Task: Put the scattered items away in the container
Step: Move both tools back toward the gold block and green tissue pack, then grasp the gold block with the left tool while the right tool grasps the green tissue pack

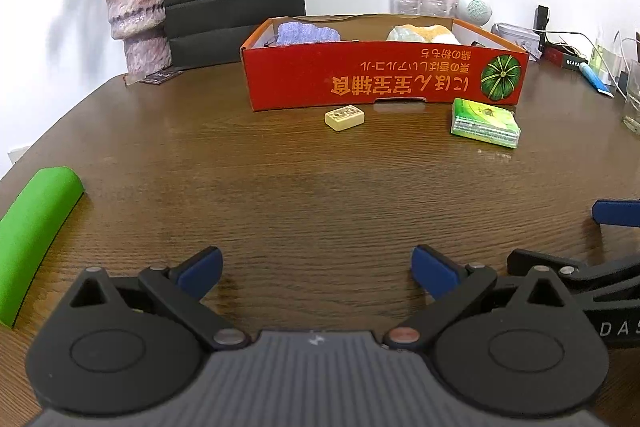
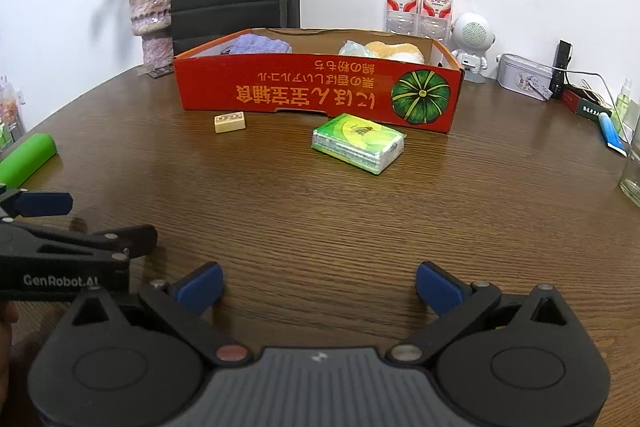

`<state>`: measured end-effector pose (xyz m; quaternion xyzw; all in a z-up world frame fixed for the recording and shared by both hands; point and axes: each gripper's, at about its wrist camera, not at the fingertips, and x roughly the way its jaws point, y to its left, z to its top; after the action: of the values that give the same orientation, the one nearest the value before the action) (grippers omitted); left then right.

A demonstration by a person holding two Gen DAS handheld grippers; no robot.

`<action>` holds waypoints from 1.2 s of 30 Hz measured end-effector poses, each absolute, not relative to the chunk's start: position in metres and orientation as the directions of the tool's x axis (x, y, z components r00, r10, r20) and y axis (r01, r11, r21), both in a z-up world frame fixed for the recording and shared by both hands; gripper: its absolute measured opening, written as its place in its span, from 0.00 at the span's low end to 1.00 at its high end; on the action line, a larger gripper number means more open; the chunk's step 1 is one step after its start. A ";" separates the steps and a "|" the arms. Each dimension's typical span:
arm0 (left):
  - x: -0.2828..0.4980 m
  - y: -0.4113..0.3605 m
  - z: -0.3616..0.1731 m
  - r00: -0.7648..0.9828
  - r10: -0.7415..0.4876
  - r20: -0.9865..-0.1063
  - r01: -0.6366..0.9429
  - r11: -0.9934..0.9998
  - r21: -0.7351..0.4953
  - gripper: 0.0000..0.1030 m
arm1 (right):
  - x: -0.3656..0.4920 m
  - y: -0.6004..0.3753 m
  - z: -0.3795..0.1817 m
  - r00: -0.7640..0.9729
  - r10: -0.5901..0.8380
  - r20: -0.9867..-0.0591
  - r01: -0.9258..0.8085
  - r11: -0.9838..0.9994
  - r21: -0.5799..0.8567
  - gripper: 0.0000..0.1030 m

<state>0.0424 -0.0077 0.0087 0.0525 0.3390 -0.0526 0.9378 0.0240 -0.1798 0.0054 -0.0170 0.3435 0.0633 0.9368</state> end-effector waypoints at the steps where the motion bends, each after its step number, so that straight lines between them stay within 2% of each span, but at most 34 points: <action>1: 0.043 -0.008 0.009 0.764 -0.064 -0.642 0.134 0.989 0.061 1.00 | 0.024 -0.180 0.006 0.756 0.108 -0.646 -0.131 0.991 0.012 1.00; 30: 0.042 -0.008 0.009 0.761 -0.060 -0.645 0.128 0.990 0.058 1.00 | 0.024 -0.181 0.007 0.754 0.112 -0.647 -0.136 0.991 0.013 1.00; 31: 0.045 -0.007 0.011 0.751 -0.077 -0.656 0.143 0.989 0.049 1.00 | 0.025 -0.182 0.007 0.754 0.115 -0.647 -0.134 0.991 0.019 1.00; 34: 0.065 -0.002 0.029 0.729 -0.162 -0.665 0.259 0.965 0.049 1.00 | 0.040 -0.193 0.020 0.750 0.132 -0.648 -0.162 0.987 0.014 0.89; 36: 0.087 0.000 0.044 0.743 -0.229 -0.629 0.348 0.935 0.070 1.00 | 0.060 -0.203 0.037 0.778 0.122 -0.616 -0.165 0.986 -0.013 0.90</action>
<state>0.0867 -0.0001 0.0445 0.0918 0.3231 -0.1553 0.9290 0.0596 -0.2030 0.0374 -0.0331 0.3241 0.0761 0.9424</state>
